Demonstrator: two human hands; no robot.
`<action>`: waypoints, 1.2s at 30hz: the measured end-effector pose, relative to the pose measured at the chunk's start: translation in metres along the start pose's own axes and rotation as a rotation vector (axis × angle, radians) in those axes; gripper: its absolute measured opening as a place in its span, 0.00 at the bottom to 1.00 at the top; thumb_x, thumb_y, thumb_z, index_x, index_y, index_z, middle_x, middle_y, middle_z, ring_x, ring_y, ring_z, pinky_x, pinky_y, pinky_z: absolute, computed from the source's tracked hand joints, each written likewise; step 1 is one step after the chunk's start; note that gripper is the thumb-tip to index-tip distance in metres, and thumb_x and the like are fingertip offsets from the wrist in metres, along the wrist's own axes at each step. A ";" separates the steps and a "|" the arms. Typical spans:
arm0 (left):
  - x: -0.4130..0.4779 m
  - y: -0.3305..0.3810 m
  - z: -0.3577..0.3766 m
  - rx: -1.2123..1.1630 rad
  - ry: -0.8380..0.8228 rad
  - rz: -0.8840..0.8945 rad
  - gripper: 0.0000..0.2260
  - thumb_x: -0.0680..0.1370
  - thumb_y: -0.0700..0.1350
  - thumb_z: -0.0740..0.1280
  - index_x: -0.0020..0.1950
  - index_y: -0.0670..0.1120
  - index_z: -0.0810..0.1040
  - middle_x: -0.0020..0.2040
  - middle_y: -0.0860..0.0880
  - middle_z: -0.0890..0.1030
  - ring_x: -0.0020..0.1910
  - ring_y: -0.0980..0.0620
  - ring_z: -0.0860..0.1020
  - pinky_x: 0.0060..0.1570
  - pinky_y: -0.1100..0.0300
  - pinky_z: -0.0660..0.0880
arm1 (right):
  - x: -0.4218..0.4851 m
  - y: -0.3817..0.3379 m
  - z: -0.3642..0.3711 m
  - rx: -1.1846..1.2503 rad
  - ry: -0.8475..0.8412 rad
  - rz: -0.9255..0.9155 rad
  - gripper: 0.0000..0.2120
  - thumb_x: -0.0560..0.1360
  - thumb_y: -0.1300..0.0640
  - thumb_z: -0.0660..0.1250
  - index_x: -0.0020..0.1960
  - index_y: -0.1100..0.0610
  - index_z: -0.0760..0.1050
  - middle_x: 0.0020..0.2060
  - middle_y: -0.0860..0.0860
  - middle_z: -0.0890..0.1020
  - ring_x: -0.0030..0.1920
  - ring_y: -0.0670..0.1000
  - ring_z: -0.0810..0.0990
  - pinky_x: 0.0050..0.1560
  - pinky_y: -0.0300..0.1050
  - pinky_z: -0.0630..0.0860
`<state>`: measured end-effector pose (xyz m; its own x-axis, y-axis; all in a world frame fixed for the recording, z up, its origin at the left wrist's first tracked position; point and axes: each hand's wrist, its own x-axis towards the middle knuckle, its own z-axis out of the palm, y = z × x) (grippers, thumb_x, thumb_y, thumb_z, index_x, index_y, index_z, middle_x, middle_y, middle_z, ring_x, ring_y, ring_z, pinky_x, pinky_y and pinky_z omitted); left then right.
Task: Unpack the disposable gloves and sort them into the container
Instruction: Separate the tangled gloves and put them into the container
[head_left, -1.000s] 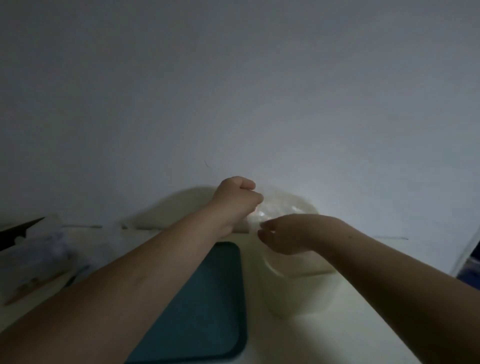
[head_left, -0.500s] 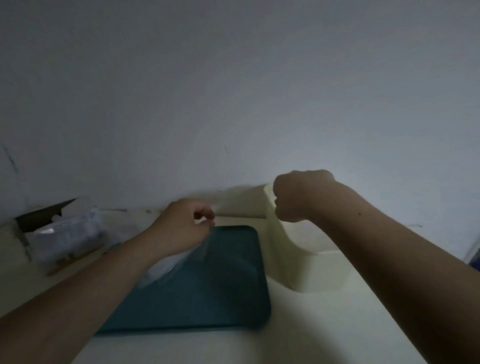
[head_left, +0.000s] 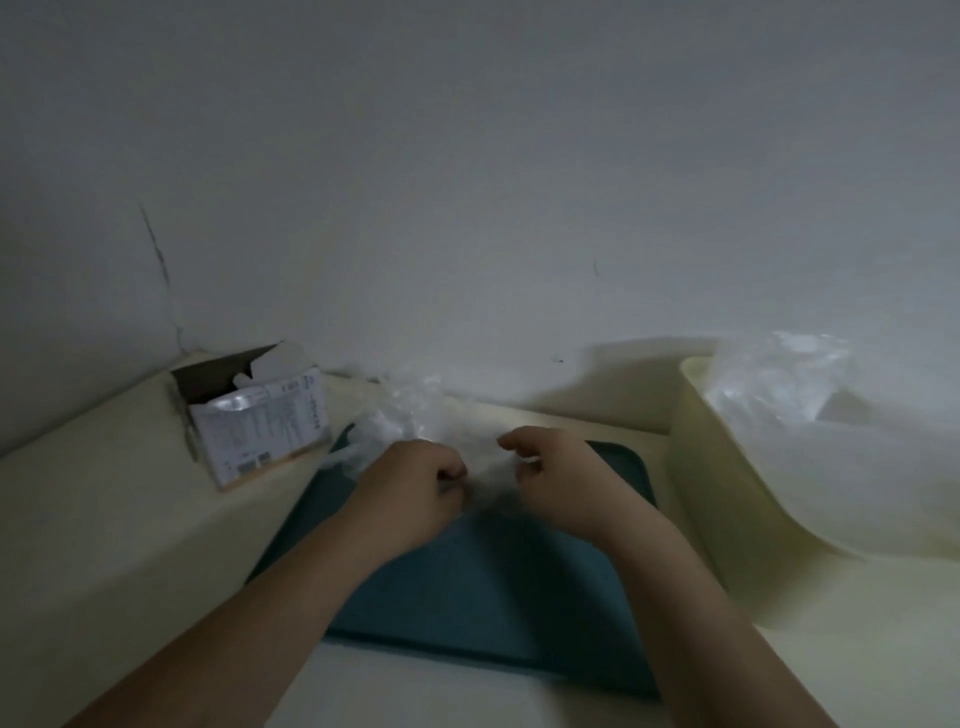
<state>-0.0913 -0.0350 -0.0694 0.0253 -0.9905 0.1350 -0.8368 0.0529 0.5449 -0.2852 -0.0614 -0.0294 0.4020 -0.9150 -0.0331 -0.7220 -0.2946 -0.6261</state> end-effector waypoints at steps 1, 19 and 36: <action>0.002 0.000 -0.003 -0.063 0.013 0.003 0.11 0.77 0.48 0.73 0.35 0.56 0.81 0.34 0.56 0.82 0.37 0.57 0.82 0.39 0.61 0.79 | 0.002 0.004 0.003 0.015 0.001 -0.002 0.27 0.77 0.64 0.63 0.76 0.55 0.71 0.68 0.54 0.78 0.62 0.50 0.79 0.60 0.34 0.72; -0.001 0.022 -0.055 -0.723 0.213 -0.023 0.08 0.81 0.49 0.72 0.45 0.50 0.88 0.46 0.49 0.88 0.49 0.47 0.86 0.51 0.50 0.81 | 0.000 0.012 -0.010 0.375 0.177 -0.166 0.49 0.62 0.37 0.81 0.78 0.38 0.64 0.72 0.33 0.71 0.68 0.30 0.70 0.63 0.28 0.70; -0.003 0.027 -0.046 -1.223 -0.113 -0.195 0.12 0.78 0.49 0.74 0.54 0.42 0.85 0.44 0.44 0.85 0.43 0.47 0.84 0.44 0.51 0.80 | -0.003 -0.004 -0.011 1.098 0.120 -0.010 0.13 0.72 0.63 0.75 0.36 0.53 0.74 0.34 0.57 0.81 0.29 0.52 0.76 0.34 0.46 0.73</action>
<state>-0.0890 -0.0249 -0.0168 -0.0063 -0.9972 -0.0741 0.2352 -0.0735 0.9692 -0.2897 -0.0602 -0.0183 0.3049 -0.9523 0.0141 0.1971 0.0486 -0.9792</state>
